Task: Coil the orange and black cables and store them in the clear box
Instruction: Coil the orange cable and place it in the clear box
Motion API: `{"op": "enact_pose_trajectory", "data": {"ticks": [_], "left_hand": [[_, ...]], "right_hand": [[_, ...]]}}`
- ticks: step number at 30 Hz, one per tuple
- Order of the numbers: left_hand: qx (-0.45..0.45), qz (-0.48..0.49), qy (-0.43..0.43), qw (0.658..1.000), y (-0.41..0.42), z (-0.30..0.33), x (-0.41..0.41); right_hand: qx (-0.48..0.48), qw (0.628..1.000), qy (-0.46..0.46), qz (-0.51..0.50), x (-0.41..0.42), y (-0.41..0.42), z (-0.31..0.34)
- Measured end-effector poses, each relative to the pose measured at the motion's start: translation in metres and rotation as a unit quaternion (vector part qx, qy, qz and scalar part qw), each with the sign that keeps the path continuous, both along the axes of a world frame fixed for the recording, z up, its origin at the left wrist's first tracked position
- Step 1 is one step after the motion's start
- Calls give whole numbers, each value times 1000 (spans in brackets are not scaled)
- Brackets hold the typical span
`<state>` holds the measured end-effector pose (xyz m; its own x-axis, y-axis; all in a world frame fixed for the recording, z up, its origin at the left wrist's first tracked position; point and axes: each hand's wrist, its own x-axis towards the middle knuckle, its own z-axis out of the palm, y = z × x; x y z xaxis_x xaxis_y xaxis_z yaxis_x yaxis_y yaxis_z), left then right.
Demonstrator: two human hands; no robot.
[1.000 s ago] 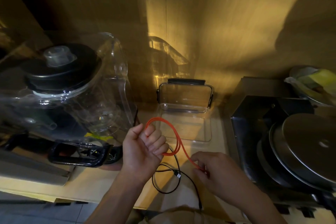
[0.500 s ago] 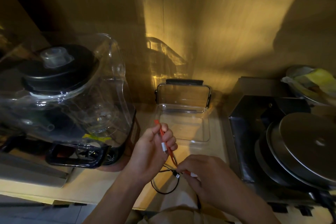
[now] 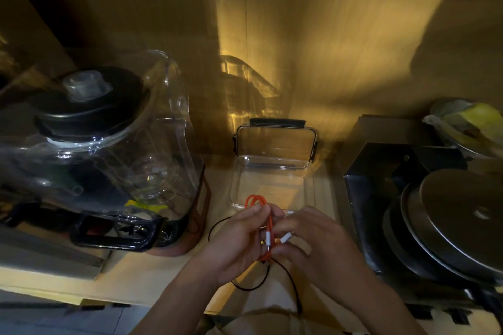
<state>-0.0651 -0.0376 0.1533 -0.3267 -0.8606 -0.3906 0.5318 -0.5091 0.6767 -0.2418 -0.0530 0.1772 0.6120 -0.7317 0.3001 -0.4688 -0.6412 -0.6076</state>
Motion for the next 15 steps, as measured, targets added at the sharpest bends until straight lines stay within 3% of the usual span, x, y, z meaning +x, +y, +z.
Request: {"op": "enact_pose_trajectory", "data": {"ticks": [7, 15], "left_hand": [[7, -40, 1, 999, 5, 5, -3], [-8, -74, -89, 993, 8, 8, -5]], "right_hand": [[16, 999, -47, 2, -2, -4, -5], [33, 998, -53, -6, -2, -6, -7]]}}
